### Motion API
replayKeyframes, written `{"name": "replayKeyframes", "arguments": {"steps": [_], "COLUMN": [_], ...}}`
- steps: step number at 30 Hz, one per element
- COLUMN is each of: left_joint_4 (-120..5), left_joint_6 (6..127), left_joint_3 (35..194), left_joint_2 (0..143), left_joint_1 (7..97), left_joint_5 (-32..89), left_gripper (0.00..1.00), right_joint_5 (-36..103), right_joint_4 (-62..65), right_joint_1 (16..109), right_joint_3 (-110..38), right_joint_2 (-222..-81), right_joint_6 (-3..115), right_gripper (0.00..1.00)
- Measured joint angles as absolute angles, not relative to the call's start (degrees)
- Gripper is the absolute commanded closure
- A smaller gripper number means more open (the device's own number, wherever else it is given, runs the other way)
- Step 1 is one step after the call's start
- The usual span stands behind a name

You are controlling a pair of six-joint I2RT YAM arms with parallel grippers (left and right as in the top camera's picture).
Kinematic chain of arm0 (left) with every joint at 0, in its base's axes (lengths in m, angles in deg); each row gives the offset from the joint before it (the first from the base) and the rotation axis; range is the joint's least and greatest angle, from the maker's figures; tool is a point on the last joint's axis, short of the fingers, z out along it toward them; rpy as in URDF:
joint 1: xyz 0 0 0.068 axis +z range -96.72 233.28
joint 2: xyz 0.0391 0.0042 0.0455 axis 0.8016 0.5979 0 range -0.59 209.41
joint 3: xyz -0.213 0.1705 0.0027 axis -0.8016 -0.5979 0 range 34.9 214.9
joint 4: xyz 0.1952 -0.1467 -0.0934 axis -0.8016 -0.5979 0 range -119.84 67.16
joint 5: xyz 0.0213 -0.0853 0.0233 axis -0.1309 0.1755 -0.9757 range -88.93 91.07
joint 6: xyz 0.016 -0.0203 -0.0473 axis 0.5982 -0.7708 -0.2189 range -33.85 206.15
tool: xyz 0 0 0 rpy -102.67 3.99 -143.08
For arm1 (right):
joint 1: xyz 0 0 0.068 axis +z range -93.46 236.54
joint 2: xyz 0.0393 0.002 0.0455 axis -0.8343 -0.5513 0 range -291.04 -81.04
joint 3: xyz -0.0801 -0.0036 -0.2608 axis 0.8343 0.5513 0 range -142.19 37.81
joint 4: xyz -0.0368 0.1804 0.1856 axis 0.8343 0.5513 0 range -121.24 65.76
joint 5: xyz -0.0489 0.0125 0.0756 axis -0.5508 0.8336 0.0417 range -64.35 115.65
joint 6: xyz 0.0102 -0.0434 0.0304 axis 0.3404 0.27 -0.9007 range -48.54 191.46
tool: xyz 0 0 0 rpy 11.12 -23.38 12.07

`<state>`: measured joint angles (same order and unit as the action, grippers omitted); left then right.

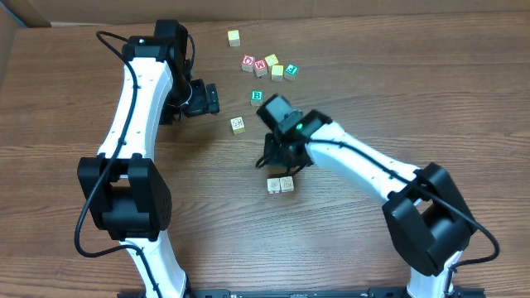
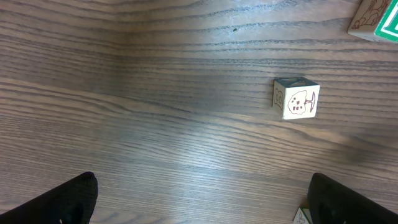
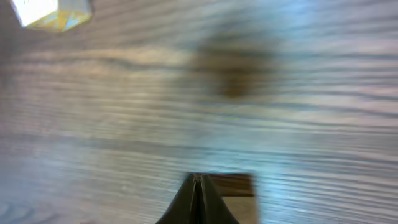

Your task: Flip 4 blocks

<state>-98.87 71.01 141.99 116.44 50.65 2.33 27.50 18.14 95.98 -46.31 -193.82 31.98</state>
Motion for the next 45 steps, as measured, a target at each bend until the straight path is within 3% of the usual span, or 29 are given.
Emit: {"name": "replayKeyframes", "arguments": {"steps": [7,45], "left_joint_4": [-98.9,-98.9], "left_joint_6": [71.0,71.0], "left_joint_3": [142.0,142.0], "left_joint_2": [116.4,116.4], "left_joint_1": [50.6,50.6], "left_joint_5": [2.3,2.3], "left_gripper": [0.00,0.00], "right_joint_5": [26.5,28.8], "right_joint_4": [27.5,24.9], "right_joint_1": [91.8,96.3], "right_joint_3": [-46.6,-39.6], "right_joint_2": [-193.8,-193.8], "right_joint_6": [27.8,23.9], "right_gripper": [0.96,0.96]}}
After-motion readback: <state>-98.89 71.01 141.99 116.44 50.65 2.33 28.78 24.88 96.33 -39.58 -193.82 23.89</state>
